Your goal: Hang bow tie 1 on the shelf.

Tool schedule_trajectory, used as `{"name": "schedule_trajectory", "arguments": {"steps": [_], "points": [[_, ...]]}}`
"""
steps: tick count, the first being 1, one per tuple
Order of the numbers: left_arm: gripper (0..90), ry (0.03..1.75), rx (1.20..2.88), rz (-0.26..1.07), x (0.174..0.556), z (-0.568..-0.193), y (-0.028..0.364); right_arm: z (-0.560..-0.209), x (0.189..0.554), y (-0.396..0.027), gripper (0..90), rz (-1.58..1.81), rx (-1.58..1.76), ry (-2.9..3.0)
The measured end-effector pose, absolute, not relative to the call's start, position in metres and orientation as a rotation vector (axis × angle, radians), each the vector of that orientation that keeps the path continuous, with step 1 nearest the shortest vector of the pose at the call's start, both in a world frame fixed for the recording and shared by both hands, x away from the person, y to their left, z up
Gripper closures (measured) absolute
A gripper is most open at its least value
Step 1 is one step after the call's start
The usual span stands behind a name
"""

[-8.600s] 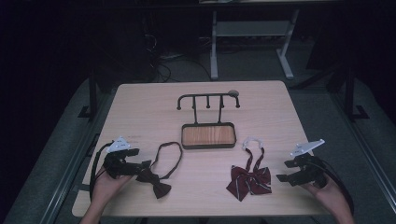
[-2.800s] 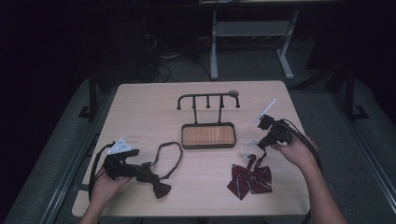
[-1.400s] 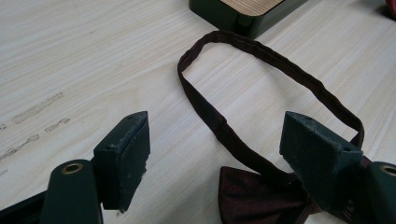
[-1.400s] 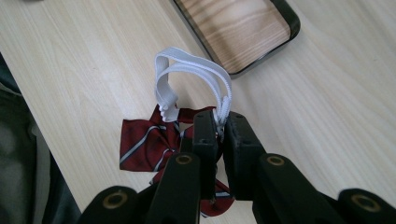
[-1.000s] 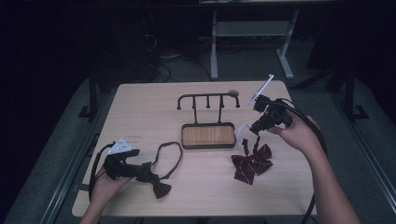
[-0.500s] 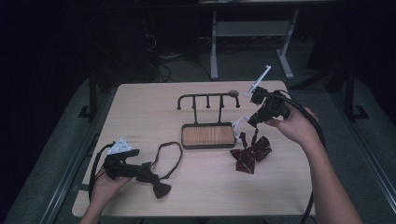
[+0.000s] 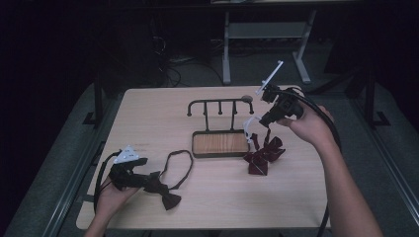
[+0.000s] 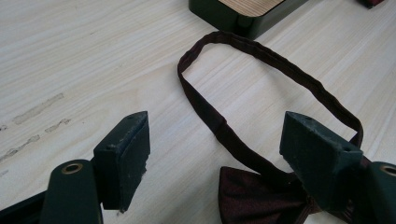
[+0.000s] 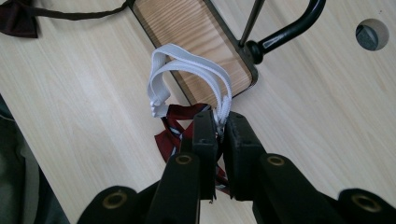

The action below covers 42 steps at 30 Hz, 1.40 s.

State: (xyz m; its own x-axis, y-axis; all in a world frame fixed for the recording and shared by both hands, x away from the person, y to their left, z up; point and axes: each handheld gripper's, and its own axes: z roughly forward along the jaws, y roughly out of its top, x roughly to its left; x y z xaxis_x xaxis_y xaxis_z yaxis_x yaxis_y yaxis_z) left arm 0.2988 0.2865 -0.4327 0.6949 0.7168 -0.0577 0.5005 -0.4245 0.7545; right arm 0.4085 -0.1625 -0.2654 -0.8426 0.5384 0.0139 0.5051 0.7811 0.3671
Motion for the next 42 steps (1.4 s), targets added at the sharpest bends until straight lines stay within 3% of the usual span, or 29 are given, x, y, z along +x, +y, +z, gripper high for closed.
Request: {"name": "schedule_trajectory", "arguments": {"steps": [42], "points": [[24.7,0.903,2.147,0.366,0.297,-0.43,0.283,-0.258,0.45,-0.158,82.6,0.498,0.979,2.815]]}}
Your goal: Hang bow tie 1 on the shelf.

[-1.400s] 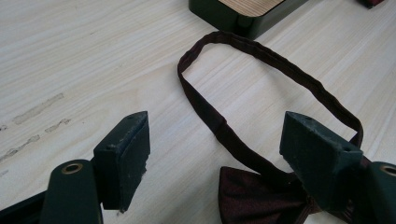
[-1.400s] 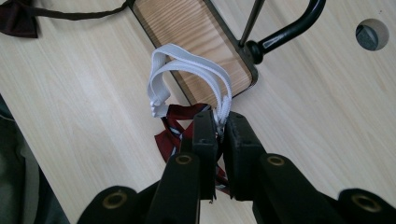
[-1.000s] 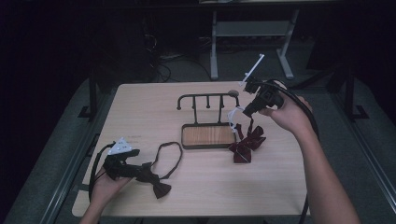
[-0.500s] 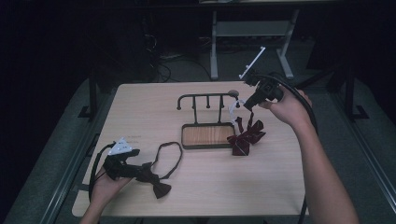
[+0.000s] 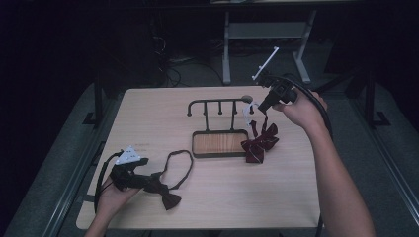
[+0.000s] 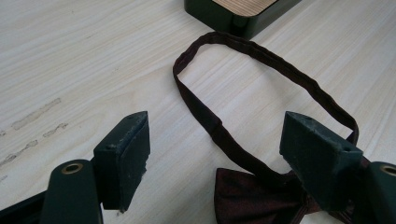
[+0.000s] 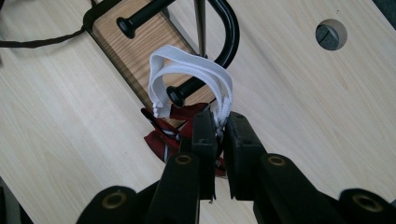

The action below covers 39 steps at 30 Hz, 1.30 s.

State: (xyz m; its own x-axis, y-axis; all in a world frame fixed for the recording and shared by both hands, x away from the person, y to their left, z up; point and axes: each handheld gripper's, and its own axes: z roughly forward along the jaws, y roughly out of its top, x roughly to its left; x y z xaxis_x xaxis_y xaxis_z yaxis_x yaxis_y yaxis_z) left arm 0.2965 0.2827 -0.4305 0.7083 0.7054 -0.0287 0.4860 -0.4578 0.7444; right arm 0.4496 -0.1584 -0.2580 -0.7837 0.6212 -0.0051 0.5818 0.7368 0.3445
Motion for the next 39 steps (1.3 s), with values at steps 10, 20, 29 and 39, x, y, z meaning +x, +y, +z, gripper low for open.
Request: {"name": "schedule_trajectory", "arguments": {"steps": [10,20,29,39], "points": [[24.7,0.902,2.143,0.364,0.296,-0.431,0.282,-0.263,0.455,-0.158,80.3,0.484,0.996,2.81],[24.7,0.903,2.145,0.364,0.296,-0.431,0.282,-0.264,0.454,-0.161,78.9,0.495,1.0,2.815],[24.7,0.901,2.149,0.365,0.297,-0.431,0.282,-0.269,0.452,-0.168,76.6,0.517,0.995,2.845],[24.7,0.894,2.164,0.367,0.298,-0.432,0.282,-0.277,0.444,-0.177,70.5,0.582,0.985,2.88]]}}
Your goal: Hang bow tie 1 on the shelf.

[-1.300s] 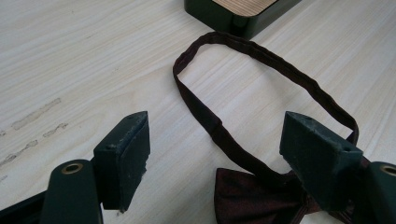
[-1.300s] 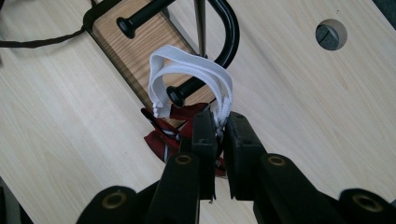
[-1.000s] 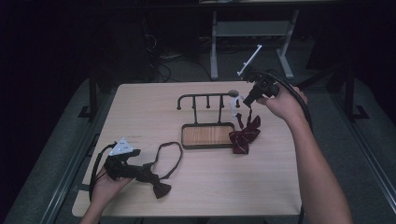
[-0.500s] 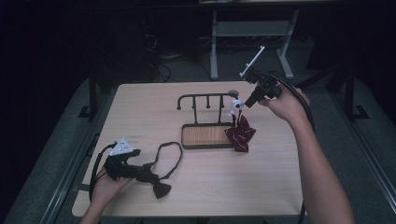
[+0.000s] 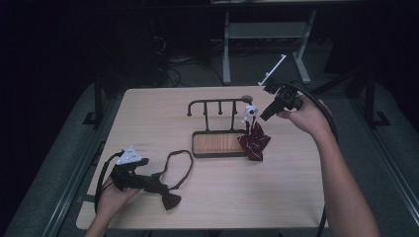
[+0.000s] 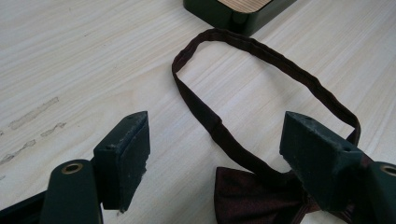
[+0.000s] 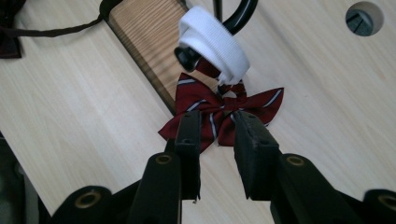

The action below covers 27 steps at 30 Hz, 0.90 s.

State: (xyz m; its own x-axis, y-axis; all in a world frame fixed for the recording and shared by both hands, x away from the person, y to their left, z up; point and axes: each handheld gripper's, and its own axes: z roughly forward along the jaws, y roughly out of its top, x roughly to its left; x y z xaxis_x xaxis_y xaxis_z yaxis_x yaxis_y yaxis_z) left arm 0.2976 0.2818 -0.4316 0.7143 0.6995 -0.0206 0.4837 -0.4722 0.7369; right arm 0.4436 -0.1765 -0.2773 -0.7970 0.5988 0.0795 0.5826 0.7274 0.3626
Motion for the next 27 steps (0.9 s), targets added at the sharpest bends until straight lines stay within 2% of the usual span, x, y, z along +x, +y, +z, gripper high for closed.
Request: {"name": "schedule_trajectory", "arguments": {"steps": [27], "points": [[24.5,0.892,2.164,0.372,0.297,-0.432,0.281,-0.303,0.419,-0.181,62.0,0.663,0.94,2.939]]}}
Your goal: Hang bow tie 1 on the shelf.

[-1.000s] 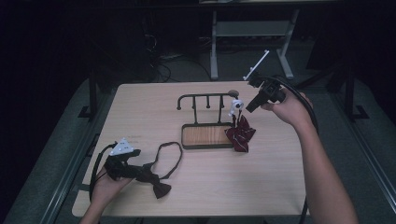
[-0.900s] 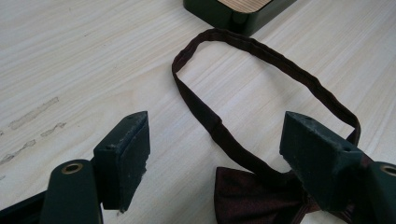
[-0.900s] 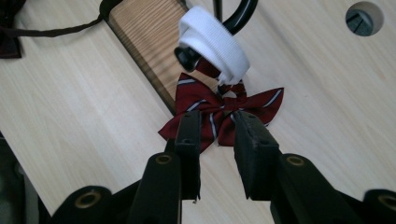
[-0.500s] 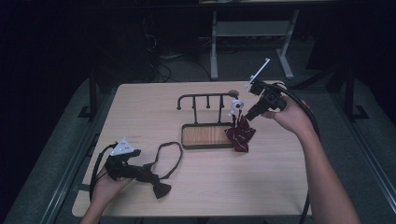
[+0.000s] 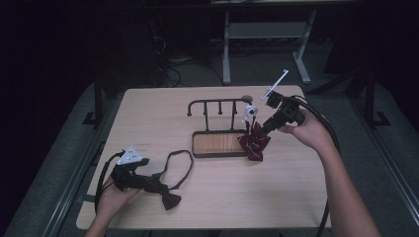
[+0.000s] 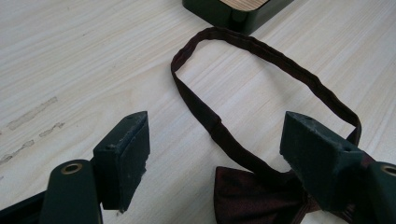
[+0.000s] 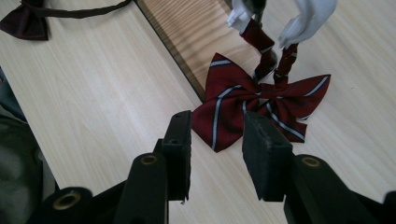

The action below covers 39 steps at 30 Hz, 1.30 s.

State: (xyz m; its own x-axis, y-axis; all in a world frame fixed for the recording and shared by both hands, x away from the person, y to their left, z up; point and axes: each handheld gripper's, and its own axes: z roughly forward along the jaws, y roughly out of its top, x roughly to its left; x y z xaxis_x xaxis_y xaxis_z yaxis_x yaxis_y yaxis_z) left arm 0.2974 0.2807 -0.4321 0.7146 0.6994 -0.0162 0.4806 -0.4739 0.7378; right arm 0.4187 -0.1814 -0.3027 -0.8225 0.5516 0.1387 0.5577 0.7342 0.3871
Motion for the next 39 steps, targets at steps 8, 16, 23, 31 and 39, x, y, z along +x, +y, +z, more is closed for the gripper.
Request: {"name": "schedule_trajectory", "arguments": {"steps": [8,16,23,31,39], "points": [[24.6,0.894,2.166,0.371,0.298,-0.432,0.281,-0.313,0.413,-0.186,59.9,-0.678,-0.941,-2.9],[24.5,0.89,2.173,0.369,0.298,-0.433,0.28,-0.318,0.408,-0.187,56.8,-0.697,-0.939,-2.899],[24.5,0.888,2.175,0.369,0.298,-0.433,0.28,-0.324,0.403,-0.19,54.1,-0.707,-0.945,-2.897],[24.5,0.895,2.17,0.365,0.298,-0.433,0.28,-0.332,0.399,-0.193,53.0,-0.709,-0.947,-2.888],[24.4,0.898,2.171,0.368,0.298,-0.433,0.28,-0.342,0.391,-0.193,51.5,-0.725,-0.919,-2.889]]}}
